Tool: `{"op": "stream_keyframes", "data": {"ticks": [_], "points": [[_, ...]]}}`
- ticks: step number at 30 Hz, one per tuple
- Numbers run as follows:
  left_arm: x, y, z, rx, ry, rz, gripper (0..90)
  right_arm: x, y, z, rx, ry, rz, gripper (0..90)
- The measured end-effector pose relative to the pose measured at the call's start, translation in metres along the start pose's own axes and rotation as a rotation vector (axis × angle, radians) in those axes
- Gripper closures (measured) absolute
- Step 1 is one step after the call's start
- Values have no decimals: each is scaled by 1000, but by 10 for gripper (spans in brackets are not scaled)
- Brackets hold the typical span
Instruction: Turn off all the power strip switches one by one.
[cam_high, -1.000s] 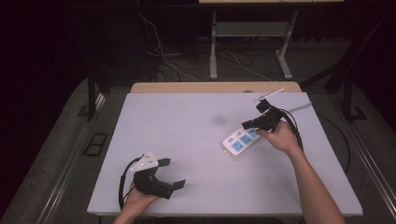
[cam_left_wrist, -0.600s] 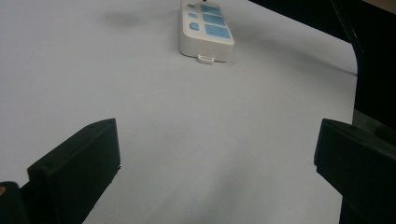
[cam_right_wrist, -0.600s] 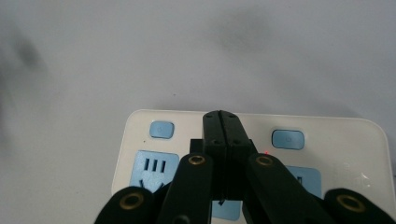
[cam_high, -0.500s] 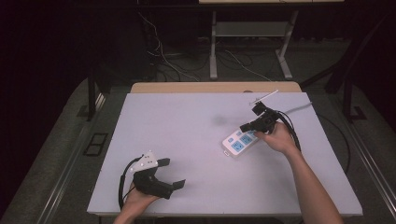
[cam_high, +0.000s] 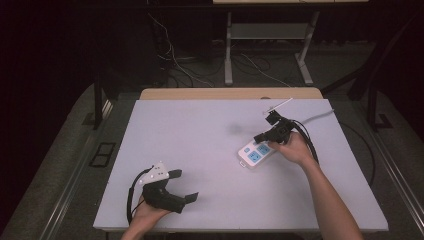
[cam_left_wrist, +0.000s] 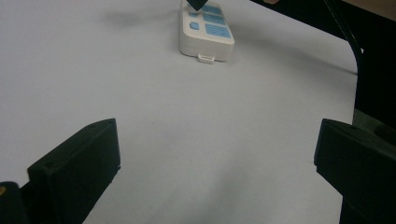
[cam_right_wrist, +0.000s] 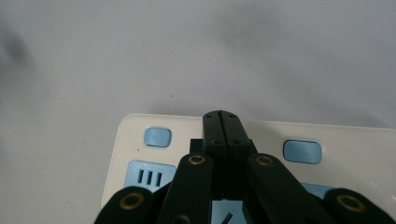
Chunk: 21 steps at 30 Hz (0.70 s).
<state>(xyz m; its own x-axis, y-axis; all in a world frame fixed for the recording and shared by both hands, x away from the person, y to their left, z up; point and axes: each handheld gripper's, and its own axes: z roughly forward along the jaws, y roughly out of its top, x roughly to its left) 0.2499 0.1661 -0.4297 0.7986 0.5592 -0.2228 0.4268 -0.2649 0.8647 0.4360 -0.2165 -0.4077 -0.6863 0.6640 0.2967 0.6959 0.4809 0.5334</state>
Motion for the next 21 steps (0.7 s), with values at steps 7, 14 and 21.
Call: {"op": "stream_keyframes", "data": {"ticks": [7,14,21], "points": [[0,0,0,0,0,1,0,0,0,5,10,-5,3,900],[0,0,0,1,-1,5,0,1,1,8,-1,-10,-15,900],[-1,0,0,2,-3,5,0,-1,-1,8,-11,7,-4,900]]}}
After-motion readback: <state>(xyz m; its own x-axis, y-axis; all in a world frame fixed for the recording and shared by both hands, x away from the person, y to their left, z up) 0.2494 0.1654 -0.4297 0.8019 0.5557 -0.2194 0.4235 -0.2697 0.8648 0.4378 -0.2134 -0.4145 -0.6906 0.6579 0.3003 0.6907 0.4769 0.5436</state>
